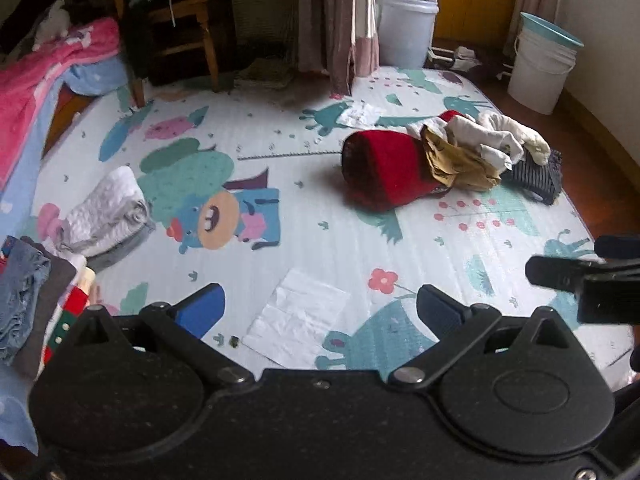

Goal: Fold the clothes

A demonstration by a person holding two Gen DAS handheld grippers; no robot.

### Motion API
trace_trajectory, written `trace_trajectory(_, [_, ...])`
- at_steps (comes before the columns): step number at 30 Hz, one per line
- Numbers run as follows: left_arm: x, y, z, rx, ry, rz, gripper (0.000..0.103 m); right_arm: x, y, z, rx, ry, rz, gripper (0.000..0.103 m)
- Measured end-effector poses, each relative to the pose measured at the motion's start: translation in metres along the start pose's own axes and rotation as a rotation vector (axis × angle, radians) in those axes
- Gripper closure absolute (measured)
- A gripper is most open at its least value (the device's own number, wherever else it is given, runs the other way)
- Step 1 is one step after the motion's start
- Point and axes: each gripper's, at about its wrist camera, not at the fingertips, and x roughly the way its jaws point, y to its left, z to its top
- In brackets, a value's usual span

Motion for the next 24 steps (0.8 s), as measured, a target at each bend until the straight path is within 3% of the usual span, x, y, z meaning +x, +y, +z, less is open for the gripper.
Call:
trace_trajectory(11, [0.005,0.005,-0.008,-0.050,0.043,-0.007,0.000,0.016,0.017,-0.020,0.024,0.089,0.047,0.000])
trace_trajectory(24, [0.008,0.004,-0.012,-0.033,0.066,-0.013,0.000,0.021,0.015,-0.023,0.032,0.097,0.040,0.000])
